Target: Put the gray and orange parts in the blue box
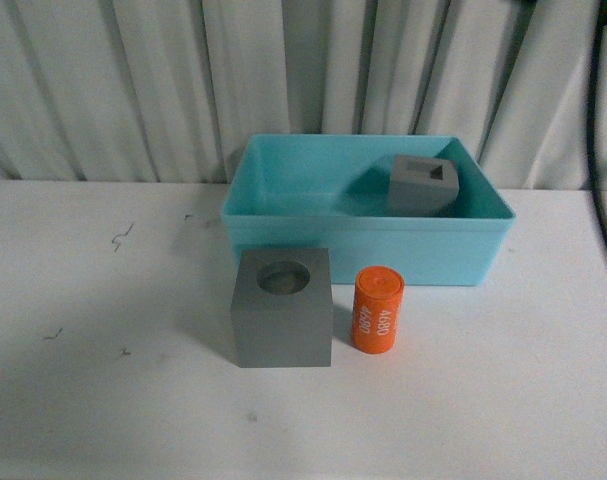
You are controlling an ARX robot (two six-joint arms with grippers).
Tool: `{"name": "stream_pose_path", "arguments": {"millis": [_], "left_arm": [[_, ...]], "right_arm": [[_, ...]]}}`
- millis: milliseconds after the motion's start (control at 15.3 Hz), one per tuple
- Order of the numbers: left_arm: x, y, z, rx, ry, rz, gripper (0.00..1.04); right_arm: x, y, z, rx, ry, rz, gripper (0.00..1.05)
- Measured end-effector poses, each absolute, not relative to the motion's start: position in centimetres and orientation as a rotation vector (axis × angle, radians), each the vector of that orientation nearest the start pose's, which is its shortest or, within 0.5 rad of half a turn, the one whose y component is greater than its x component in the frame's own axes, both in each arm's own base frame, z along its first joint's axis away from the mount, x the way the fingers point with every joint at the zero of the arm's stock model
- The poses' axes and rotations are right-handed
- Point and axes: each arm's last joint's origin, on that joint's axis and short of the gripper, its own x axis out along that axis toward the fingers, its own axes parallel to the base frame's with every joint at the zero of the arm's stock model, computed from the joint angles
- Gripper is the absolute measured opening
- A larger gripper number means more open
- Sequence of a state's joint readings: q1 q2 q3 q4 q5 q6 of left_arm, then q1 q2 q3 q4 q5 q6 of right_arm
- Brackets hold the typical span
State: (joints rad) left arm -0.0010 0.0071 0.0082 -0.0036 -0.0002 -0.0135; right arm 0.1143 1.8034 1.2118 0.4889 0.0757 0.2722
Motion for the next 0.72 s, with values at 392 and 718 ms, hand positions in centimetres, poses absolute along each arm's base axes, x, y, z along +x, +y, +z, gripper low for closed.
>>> {"name": "stream_pose_path", "arguments": {"millis": [392, 718], "left_arm": [[9.8, 0.0, 16.5, -0.014, 0.002, 0.001, 0.98], [9.8, 0.0, 16.5, -0.013, 0.002, 0.0, 0.98]], "right_arm": [[25.8, 4.3, 19.0, 0.165, 0.181, 0.003, 0.78], [20.3, 1.9, 18.3, 0.017, 0.023, 0.002, 0.2]]}}
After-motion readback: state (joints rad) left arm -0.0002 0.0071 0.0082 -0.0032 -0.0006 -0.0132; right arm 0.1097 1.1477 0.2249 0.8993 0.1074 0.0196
